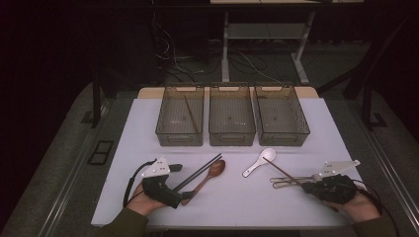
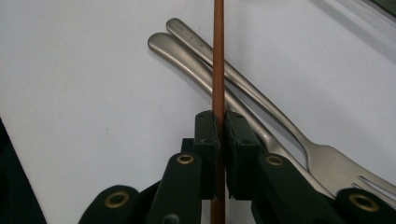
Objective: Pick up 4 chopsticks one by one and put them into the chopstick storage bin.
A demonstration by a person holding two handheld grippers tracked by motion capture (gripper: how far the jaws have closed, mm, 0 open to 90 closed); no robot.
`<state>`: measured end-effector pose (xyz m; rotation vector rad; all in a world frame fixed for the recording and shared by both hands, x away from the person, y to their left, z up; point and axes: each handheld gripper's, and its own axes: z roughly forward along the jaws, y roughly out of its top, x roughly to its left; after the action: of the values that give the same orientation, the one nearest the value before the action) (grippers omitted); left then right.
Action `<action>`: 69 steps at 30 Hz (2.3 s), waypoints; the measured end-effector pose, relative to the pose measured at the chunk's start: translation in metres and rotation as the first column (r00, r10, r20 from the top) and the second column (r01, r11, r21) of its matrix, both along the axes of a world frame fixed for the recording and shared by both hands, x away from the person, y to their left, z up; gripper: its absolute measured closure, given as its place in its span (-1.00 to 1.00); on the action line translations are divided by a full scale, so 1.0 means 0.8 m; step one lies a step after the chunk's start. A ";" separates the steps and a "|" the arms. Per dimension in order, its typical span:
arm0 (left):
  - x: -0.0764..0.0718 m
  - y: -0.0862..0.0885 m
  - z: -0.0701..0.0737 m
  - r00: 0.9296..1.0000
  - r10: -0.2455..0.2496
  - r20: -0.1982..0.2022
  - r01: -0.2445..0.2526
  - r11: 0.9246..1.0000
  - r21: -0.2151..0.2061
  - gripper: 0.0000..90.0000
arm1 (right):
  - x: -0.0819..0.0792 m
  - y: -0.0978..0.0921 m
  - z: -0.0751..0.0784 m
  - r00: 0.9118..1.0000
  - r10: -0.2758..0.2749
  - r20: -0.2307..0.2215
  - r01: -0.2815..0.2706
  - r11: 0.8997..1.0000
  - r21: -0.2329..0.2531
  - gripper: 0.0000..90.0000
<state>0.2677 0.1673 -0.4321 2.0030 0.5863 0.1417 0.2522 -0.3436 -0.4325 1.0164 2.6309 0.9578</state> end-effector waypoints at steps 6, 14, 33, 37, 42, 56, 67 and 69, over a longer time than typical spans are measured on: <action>0.000 0.000 0.000 1.000 0.000 0.002 0.000 1.000 0.000 -1.00 | 0.002 0.000 0.010 1.000 -0.013 0.021 0.011 0.997 0.074 0.86; 0.000 0.000 0.000 1.000 0.005 0.001 -0.005 1.000 -0.005 -1.00 | 0.013 0.013 0.020 0.998 -0.031 0.055 0.023 0.991 0.134 0.86; 0.001 0.001 0.000 1.000 0.005 0.001 -0.005 1.000 -0.015 -1.00 | 0.050 0.052 0.040 0.990 -0.048 0.129 0.019 0.975 0.220 0.86; 0.002 0.002 0.000 1.000 0.006 -0.001 -0.006 1.000 -0.020 -1.00 | 0.058 0.059 0.042 0.989 -0.054 0.134 0.020 0.970 0.241 0.86; 0.001 0.001 0.000 1.000 0.003 0.000 -0.003 1.000 -0.016 -1.00 | 0.069 0.069 0.046 0.989 -0.049 0.141 0.012 0.966 0.257 0.86; 0.001 0.002 0.001 1.000 0.005 -0.001 -0.005 1.000 -0.026 -1.00 | 0.092 0.102 0.051 0.987 -0.039 0.157 -0.005 0.962 0.272 0.86; 0.001 0.002 0.000 1.000 0.011 -0.001 -0.011 1.000 -0.022 -1.00 | 0.114 0.130 0.060 0.983 -0.036 0.181 -0.023 0.949 0.314 0.86; 0.001 0.002 0.000 1.000 0.012 -0.001 -0.013 1.000 -0.021 -1.00 | 0.119 0.136 0.063 0.981 -0.033 0.190 -0.029 0.948 0.317 0.86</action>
<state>0.2687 0.1691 -0.4318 1.9795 0.5988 0.1414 0.3471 -0.2350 -0.3820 0.9312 2.3638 1.4379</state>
